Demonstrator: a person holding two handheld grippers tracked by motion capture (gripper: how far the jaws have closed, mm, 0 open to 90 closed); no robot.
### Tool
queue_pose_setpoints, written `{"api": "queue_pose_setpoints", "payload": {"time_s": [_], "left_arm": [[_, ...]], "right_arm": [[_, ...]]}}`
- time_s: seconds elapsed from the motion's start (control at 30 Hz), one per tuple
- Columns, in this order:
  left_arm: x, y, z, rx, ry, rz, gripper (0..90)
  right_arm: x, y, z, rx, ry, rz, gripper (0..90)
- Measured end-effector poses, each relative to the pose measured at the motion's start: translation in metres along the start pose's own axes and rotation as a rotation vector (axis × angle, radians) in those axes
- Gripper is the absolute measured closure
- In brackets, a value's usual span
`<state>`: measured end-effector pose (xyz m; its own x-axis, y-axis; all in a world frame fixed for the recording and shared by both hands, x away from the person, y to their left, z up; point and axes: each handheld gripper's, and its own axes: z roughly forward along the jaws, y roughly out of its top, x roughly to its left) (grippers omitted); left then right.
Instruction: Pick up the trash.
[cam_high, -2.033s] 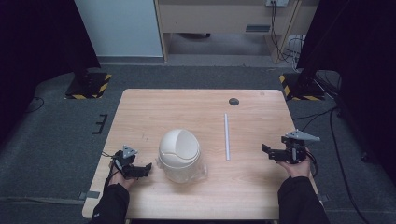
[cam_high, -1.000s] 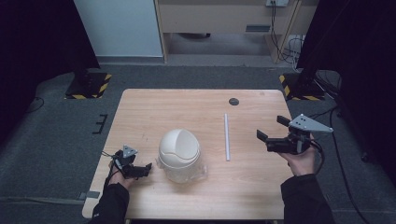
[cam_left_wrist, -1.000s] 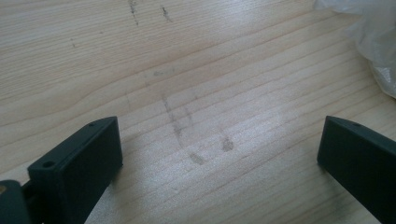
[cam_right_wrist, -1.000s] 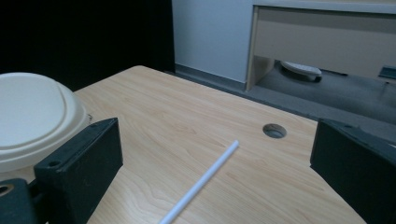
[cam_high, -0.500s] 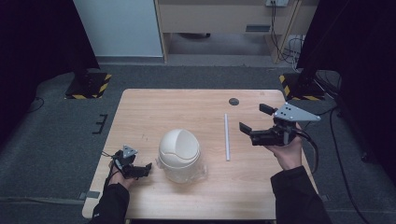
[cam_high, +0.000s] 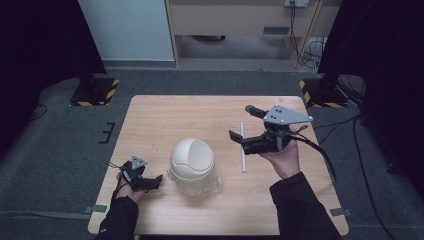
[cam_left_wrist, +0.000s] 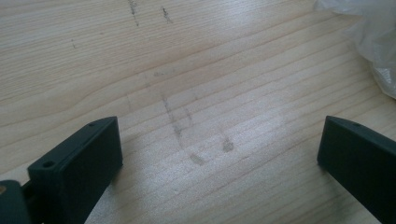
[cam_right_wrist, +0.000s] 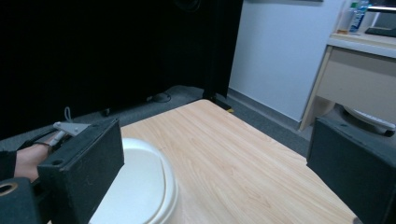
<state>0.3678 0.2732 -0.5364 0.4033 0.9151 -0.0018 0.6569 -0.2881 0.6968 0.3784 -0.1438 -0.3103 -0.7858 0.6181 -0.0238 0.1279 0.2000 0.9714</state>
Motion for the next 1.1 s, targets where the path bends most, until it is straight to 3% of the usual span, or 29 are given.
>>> {"api": "queue_pose_setpoints", "payload": {"time_s": [0.33, 0.53, 1.1], "left_arm": [[0.0, 0.0, 0.0, 0.0, 0.0, 0.0, 0.0], [0.0, 0.0, 0.0, 0.0, 0.001, 0.0, 0.0], [0.0, 0.0, 0.0, -0.002, 0.001, -0.002, 0.0]], "right_arm": [[0.022, -0.015, 0.031, 0.06, 0.065, -0.005, 5.2], [0.04, -0.032, 0.048, 0.115, 0.13, -0.007, 5.2], [0.072, -0.072, 0.082, 0.263, 0.216, -0.004, 6.4]]}}
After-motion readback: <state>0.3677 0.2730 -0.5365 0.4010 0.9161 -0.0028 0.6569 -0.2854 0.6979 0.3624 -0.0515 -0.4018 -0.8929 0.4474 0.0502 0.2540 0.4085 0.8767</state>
